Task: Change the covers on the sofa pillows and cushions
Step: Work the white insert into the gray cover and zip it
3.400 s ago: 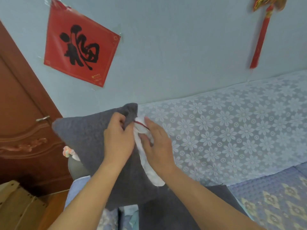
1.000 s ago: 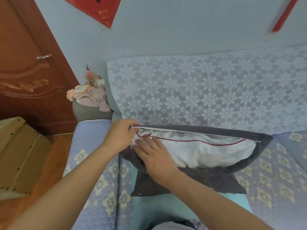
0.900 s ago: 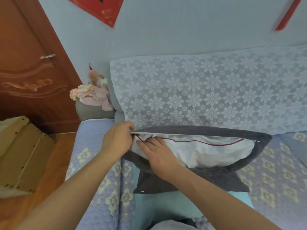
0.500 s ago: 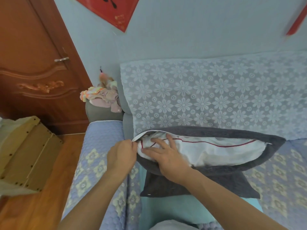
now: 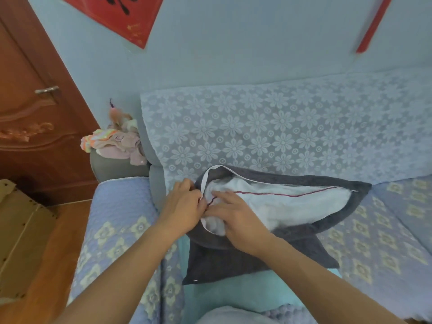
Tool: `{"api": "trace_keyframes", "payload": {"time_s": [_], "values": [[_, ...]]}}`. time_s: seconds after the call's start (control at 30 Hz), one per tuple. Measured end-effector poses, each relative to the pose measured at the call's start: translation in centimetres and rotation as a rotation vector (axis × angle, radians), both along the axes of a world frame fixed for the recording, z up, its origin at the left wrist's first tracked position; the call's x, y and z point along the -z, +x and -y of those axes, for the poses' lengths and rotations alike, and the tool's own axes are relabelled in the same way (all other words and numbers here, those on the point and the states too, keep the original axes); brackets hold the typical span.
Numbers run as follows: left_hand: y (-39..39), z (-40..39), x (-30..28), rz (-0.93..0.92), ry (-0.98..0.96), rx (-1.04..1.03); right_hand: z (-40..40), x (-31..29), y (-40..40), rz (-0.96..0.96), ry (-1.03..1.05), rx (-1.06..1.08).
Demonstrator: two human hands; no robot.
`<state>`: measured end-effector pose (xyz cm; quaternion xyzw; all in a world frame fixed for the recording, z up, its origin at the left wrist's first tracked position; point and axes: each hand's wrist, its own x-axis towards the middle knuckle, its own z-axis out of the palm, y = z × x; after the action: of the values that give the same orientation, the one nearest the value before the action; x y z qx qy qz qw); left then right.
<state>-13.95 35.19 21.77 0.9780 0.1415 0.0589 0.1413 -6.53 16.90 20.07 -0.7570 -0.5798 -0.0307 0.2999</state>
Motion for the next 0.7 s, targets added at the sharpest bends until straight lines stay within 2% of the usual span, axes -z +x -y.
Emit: {"api": "trace_keyframes", "payload": {"time_s": [0.07,0.13,0.23,0.3,0.37,0.47,0.53,0.6,0.7], "values": [[0.6,0.7,0.7,-0.095,0.142,0.061,3.5,-0.4,2.7,0.183,0.088,0.320],[0.5,0.3,1.7,-0.092,0.275,0.083,8.0,-0.3,6.4,0.330,-0.086,0.710],[-0.2,-1.9,2.8,-0.049,0.386,-0.045,13.8,0.6,10.8,0.226,-0.374,1.037],[-0.2,-3.8,3.0,-0.010,0.417,-0.125,15.8,0.4,13.0,0.201,-0.356,1.145],[0.1,-4.1,2.1,-0.030,0.398,-0.193,16.4,-1.7,14.4,0.145,-0.243,1.275],[-0.4,-2.8,0.6,-0.014,0.243,-0.325,17.6,-3.5,15.1,0.069,-0.193,1.372],[0.2,-1.2,-1.0,0.036,0.153,-0.399,18.2,-4.0,15.1,-0.078,-0.179,1.341],[3.6,0.0,-3.5,0.020,0.164,-0.415,16.8,-5.1,16.5,-0.204,-0.171,1.256],[8.2,3.2,-11.0,0.207,0.089,-0.355,14.7,-12.2,19.8,-0.186,0.079,1.109]]}}
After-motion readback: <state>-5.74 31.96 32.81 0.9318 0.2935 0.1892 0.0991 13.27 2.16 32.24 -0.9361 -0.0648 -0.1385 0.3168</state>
